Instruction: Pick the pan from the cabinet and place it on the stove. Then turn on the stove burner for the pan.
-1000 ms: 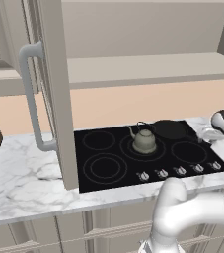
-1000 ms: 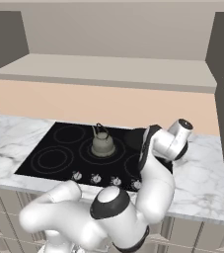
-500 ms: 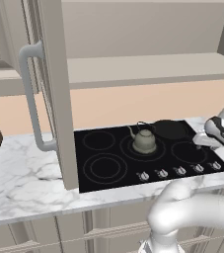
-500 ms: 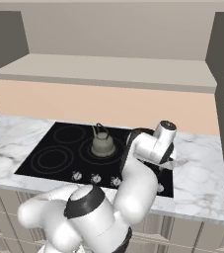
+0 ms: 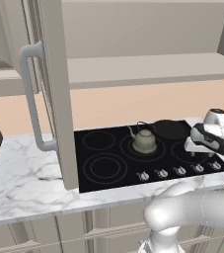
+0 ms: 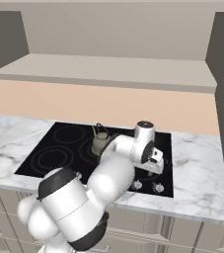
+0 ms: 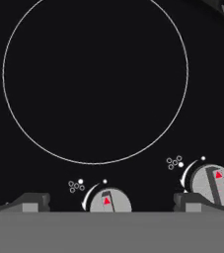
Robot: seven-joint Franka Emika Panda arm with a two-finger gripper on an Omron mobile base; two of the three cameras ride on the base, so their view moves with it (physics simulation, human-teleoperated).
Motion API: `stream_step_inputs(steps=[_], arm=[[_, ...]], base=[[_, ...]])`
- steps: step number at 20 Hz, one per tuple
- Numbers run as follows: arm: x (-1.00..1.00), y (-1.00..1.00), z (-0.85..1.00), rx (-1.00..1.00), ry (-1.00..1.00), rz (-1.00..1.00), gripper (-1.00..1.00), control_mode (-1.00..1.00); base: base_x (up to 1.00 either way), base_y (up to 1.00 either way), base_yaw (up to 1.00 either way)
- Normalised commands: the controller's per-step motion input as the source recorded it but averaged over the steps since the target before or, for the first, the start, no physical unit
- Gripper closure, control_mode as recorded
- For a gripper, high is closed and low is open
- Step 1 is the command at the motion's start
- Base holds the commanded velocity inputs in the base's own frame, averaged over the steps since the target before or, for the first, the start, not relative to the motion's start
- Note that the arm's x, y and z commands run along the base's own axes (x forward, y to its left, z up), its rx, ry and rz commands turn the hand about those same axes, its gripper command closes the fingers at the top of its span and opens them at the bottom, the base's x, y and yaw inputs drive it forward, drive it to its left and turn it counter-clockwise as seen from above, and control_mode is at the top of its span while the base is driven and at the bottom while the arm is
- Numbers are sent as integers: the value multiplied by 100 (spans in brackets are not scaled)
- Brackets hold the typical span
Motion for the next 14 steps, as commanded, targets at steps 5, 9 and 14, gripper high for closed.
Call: stream_step_inputs(steps=[5,9,14], arm=[[-15,8,-9,-5,9,-5,-100,-100],[-16,-1,-21,0,1,0,-100,-100],[-12,0,-20,0,0,0,-100,-100]], base=[[0,0,0],[0,0,0],[0,0,0]])
